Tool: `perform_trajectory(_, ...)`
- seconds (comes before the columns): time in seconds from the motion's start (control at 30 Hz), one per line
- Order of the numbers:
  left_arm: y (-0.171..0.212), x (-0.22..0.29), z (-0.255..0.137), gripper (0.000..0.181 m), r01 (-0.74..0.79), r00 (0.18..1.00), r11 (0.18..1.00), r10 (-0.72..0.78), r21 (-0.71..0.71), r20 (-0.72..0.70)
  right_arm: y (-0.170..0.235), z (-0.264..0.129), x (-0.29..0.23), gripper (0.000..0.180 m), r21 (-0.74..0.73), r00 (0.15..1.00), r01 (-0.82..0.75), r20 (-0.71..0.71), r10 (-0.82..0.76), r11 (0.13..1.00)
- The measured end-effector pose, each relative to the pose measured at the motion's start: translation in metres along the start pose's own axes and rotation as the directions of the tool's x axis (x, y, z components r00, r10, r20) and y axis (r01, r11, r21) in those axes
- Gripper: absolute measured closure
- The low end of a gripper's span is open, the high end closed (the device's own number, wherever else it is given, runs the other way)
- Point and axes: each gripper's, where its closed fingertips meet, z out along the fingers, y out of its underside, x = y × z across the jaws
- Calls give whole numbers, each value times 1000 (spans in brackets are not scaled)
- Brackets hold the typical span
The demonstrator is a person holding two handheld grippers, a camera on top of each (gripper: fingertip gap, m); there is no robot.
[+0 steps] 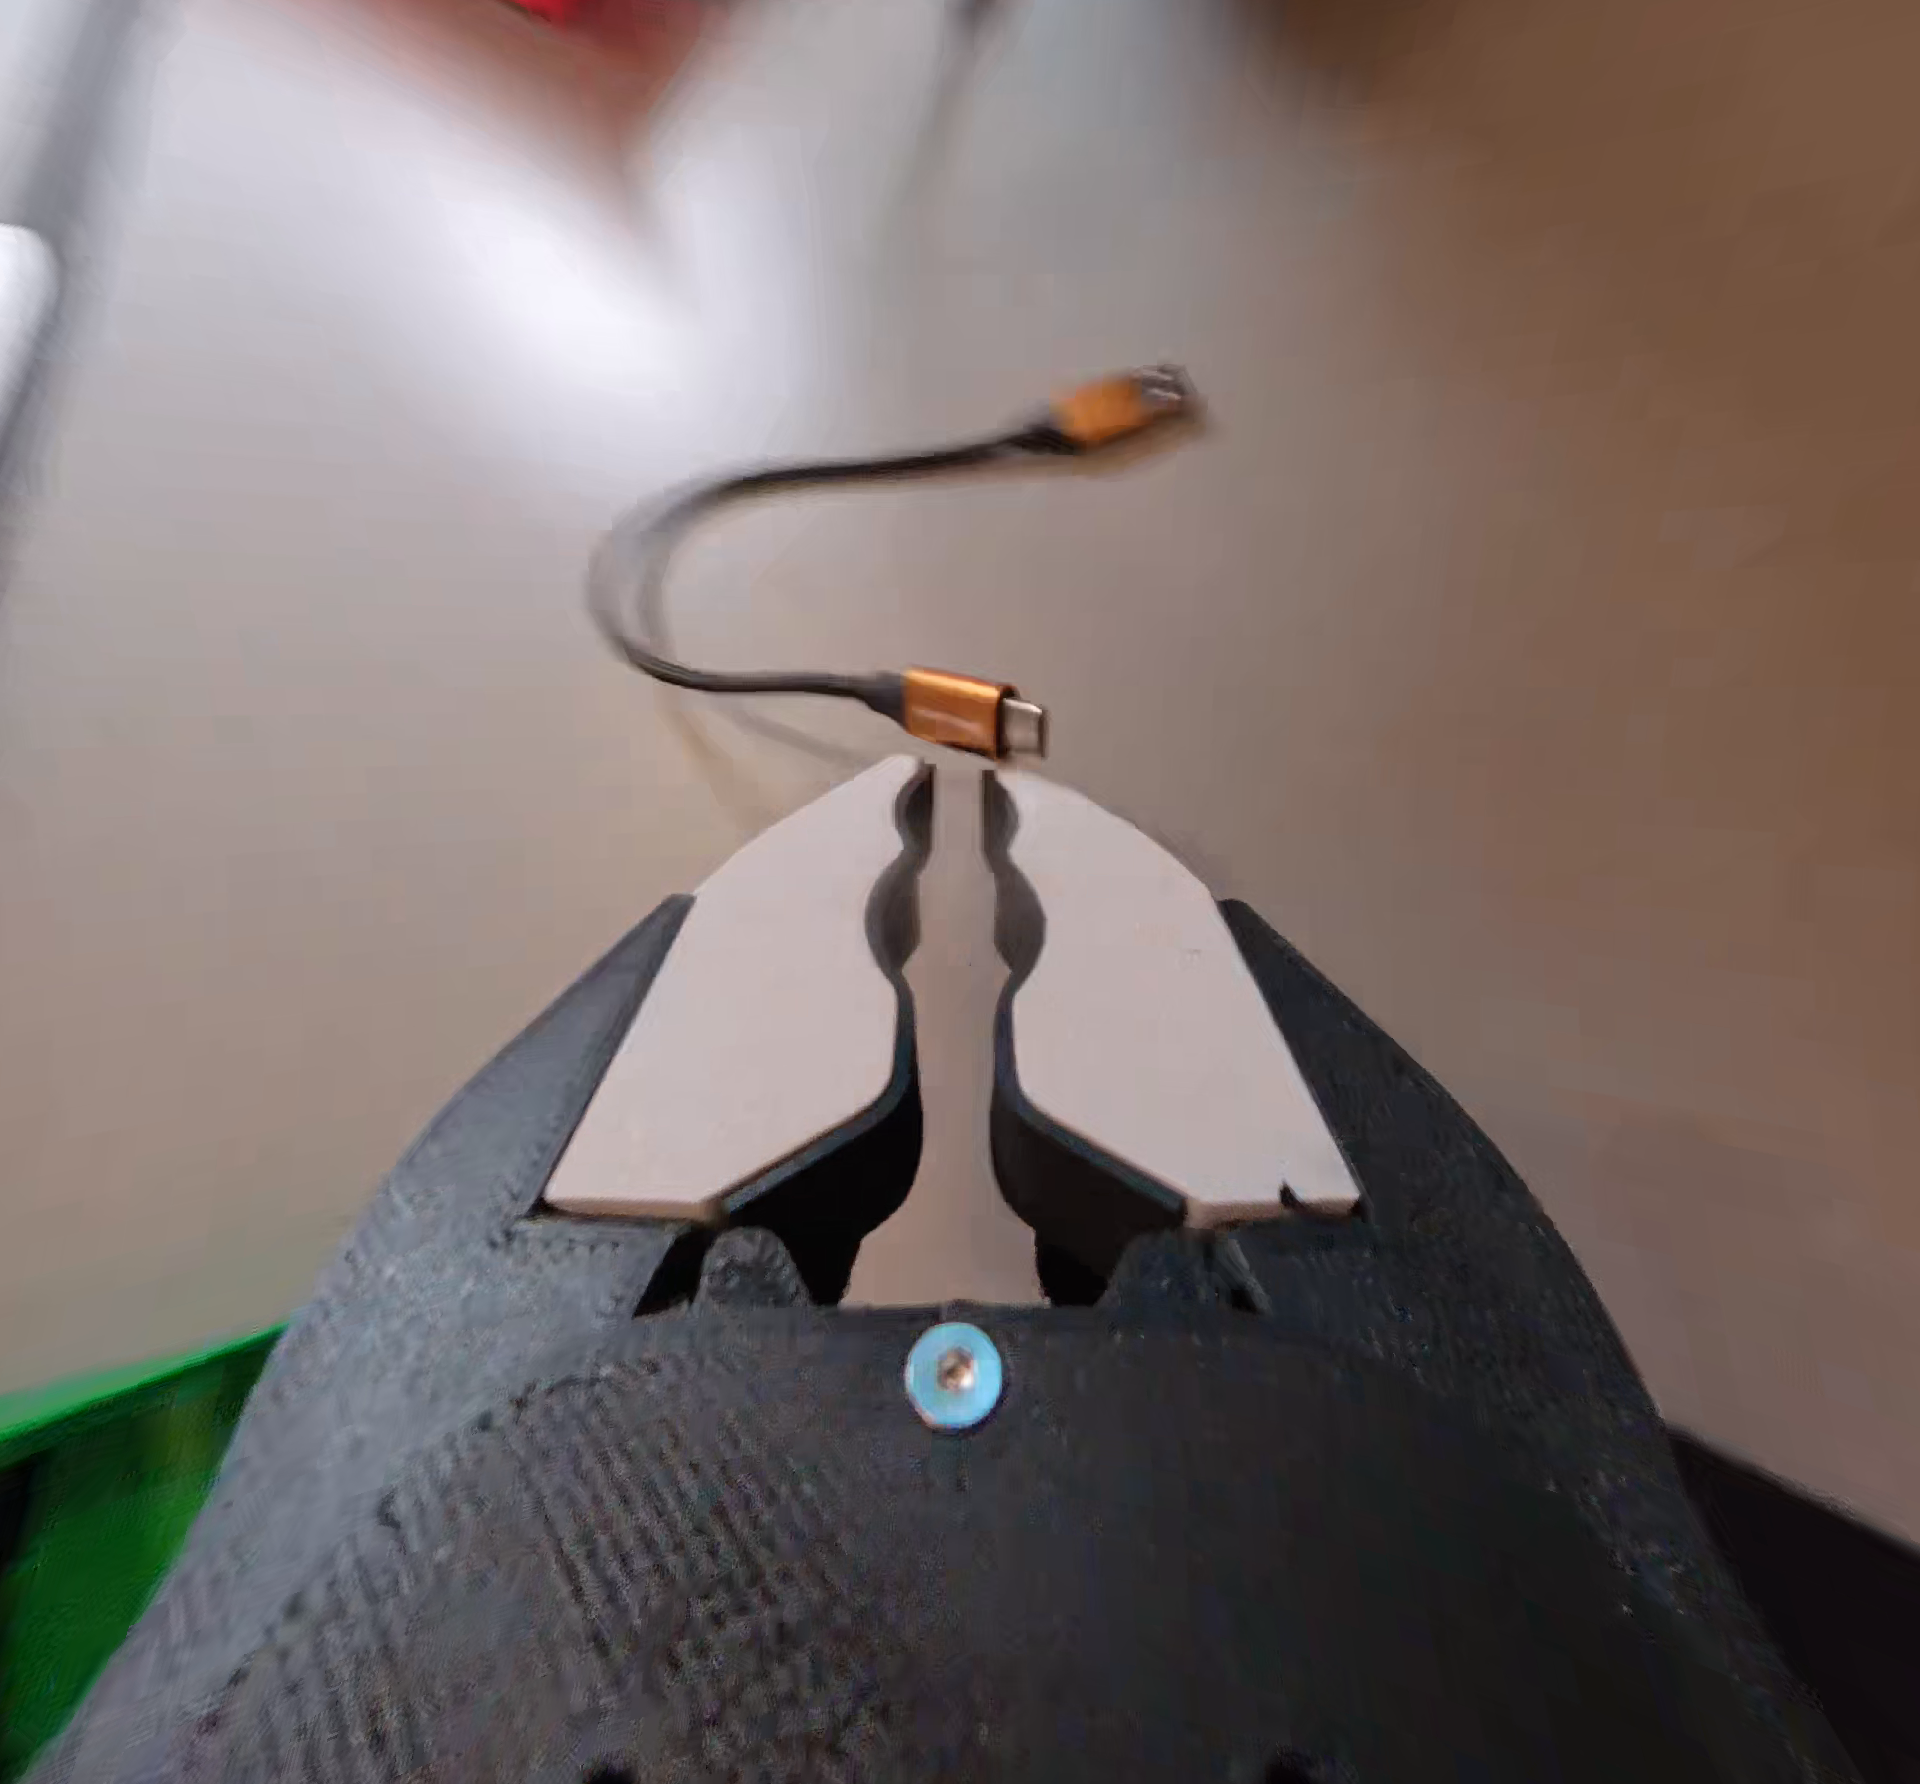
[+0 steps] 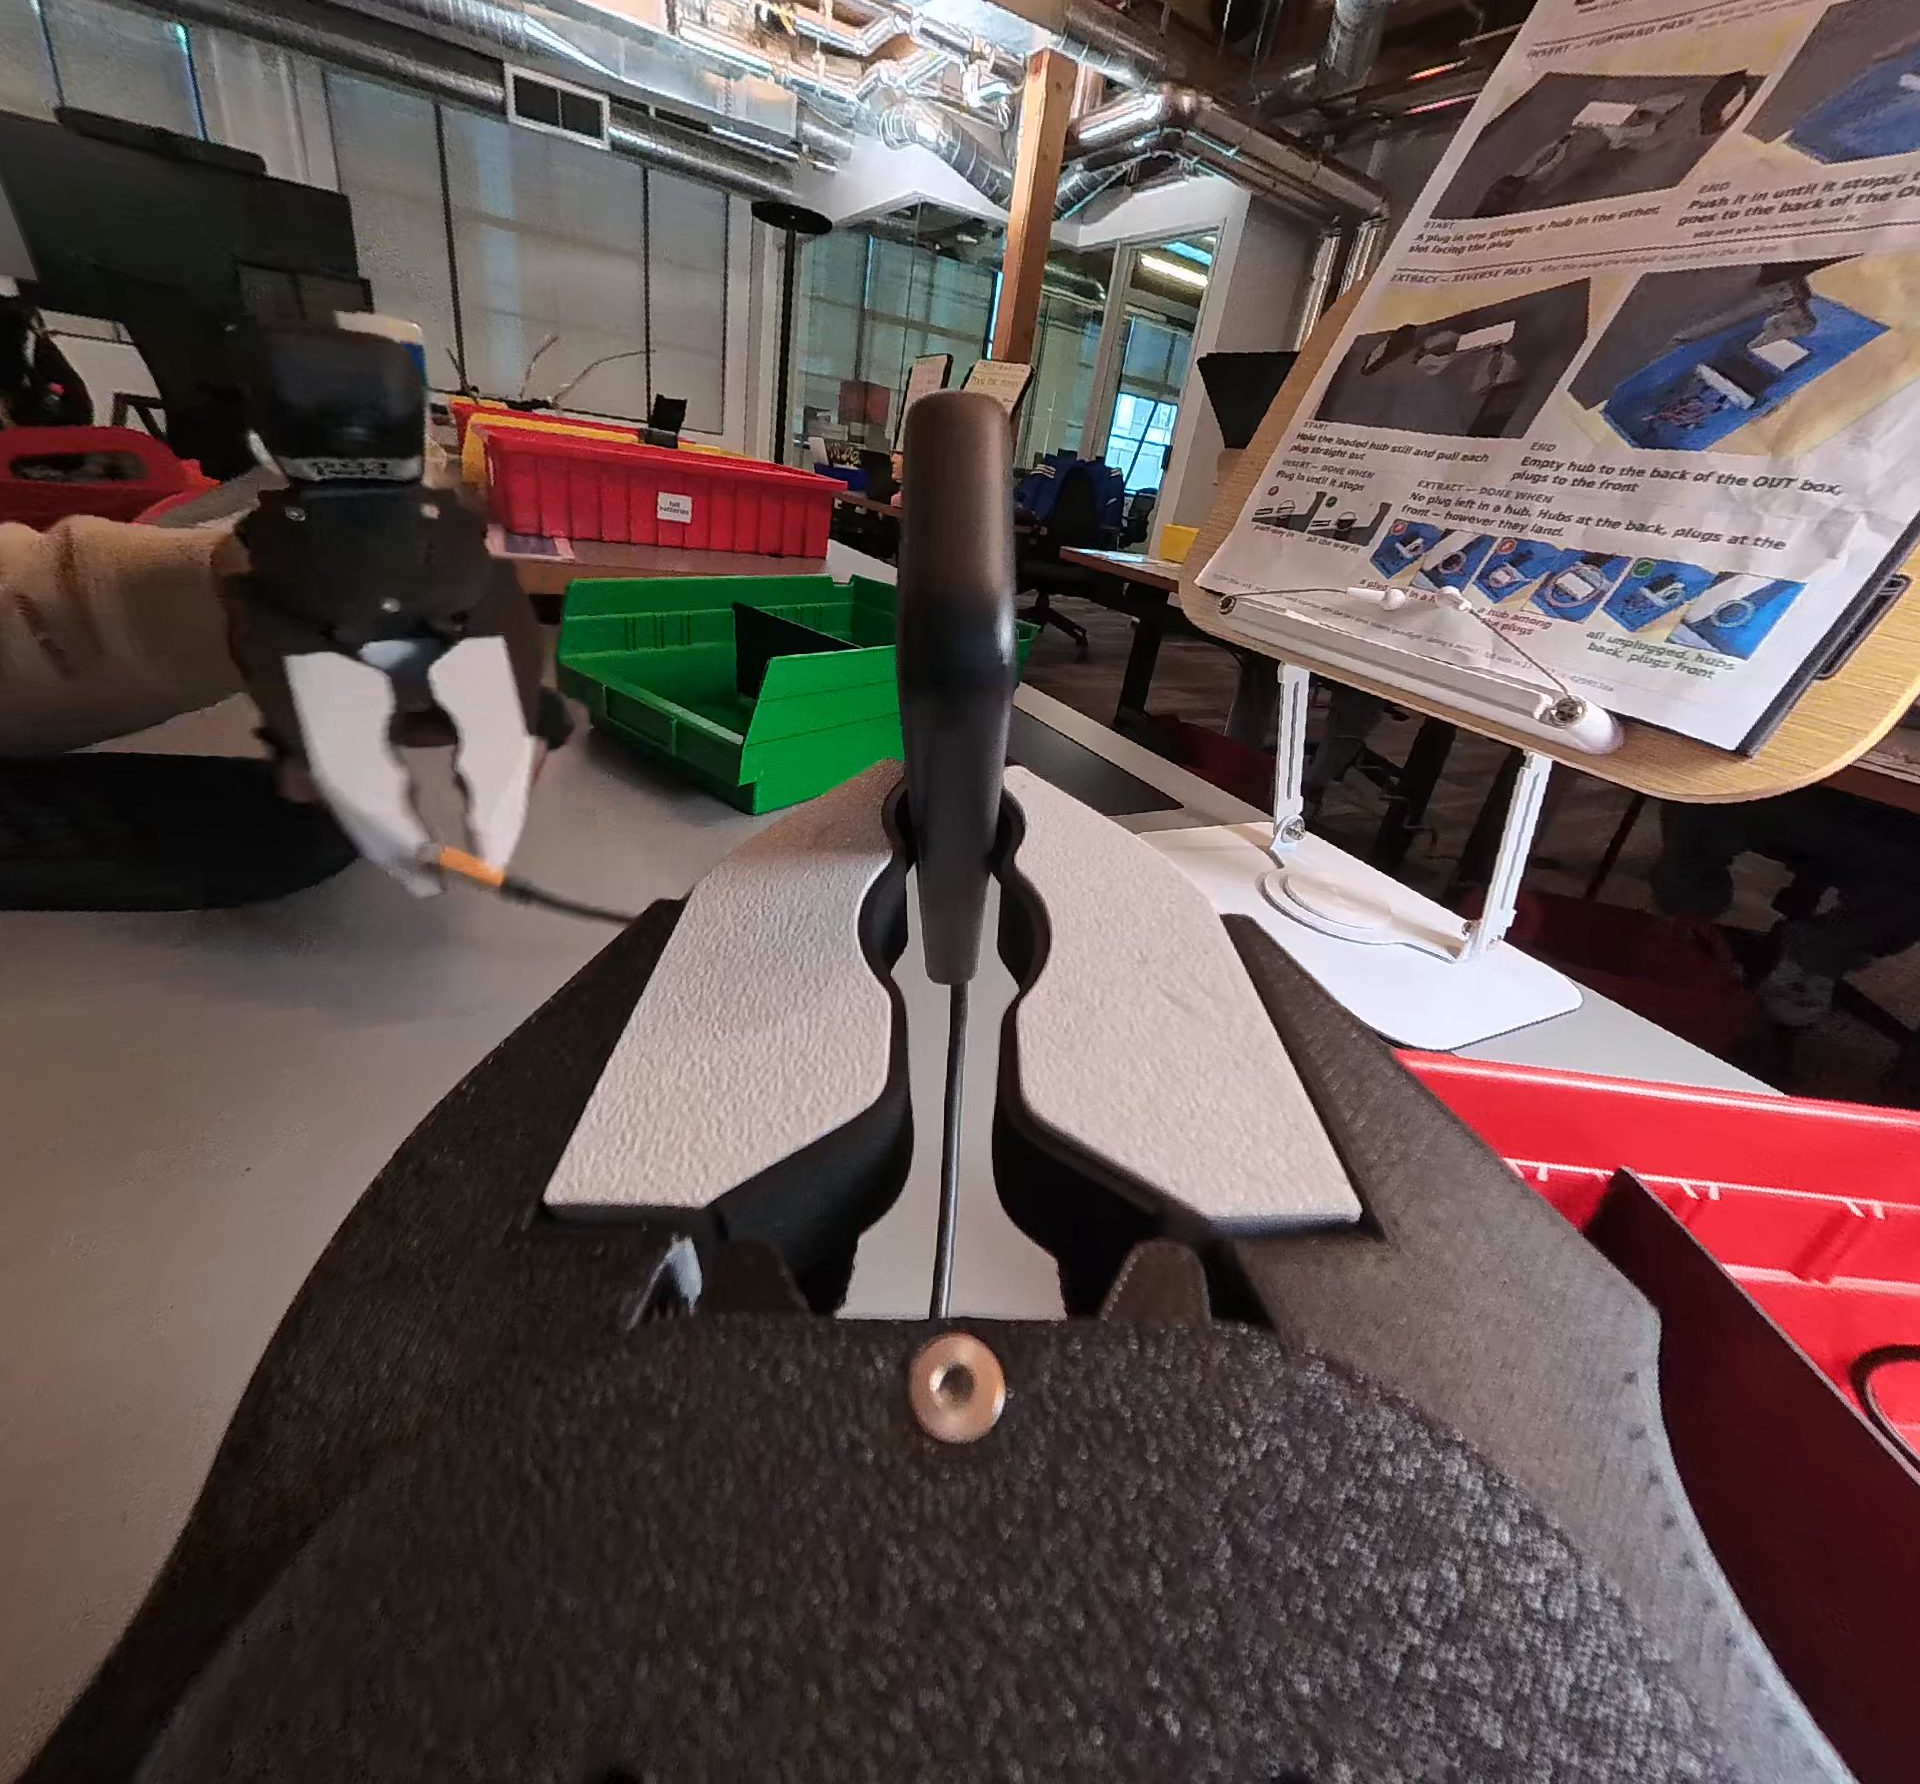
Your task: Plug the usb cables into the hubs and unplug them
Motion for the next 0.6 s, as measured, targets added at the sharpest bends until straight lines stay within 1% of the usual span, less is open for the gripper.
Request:
perform_trajectory(0.03, 0, 23, -1, 164, 7, 989, 1000, -7, -2, -145, 0, 0, 0, 168, 0, 1000, -2, 0, 2, 1000)
perform_trajectory(0.07, -4, 42, -5, 161, 14, 960, 1000, -9, 14, -278, 0, 0, 0, 168, 0, 1000, -3, 0, 3, 1000)
perform_trajectory(0.1, -12, 51, -9, 158, 14, 936, 999, 4, 50, -352, 0, 0, 1, 168, 0, 1000, -5, -1, 5, 1000)
perform_trajectory(0.17, -33, 53, -17, 152, 5, 906, 989, 58, 148, -419, 1, 0, 1, 168, 1, 1000, -7, -3, 7, 1000)
perform_trajectory(0.2, -44, 48, -17, 149, 1, 903, 984, 76, 177, -424, 1, 0, 1, 168, 1, 1000, -8, -3, 8, 1000)
perform_trajectory(0.23, -51, 39, -11, 150, -27, 910, 984, 97, 177, -403, 1, 0, 1, 168, 0, 1000, -8, -4, 8, 1000)
perform_trajectory(0.27, -53, 30, 0, 150, -86, 918, 986, 135, 146, -372, 1, 0, 2, 168, 0, 1000, -9, -5, 9, 1000)
perform_trajectory(0.33, -51, 16, 29, 148, -229, 913, 973, 227, 36, -338, 1, -1, 3, 167, -2, 1000, -7, -8, 7, 1000)
perform_trajectory(0.37, -49, 12, 43, 144, -283, 898, 959, 263, -7, -353, 1, -1, 3, 167, -3, 1000, -6, -10, 6, 1000)
perform_trajectory(0.47, -41, 8, 83, 145, -444, 830, 893, 376, -79, -411, 1, -4, 8, 168, -4, 1000, -5, -21, 5, 1000)
perform_trajectory(0.53, -40, 13, 98, 144, -527, 772, 846, 440, -75, -459, 1, -8, 13, 167, 0, 999, -10, -39, 10, 1000)
perform_trajectory(0.6, -45, 15, 102, 147, -580, 726, 814, 490, -46, -482, -1, -12, 18, 167, 13, 998, -24, -55, 25, 1000)
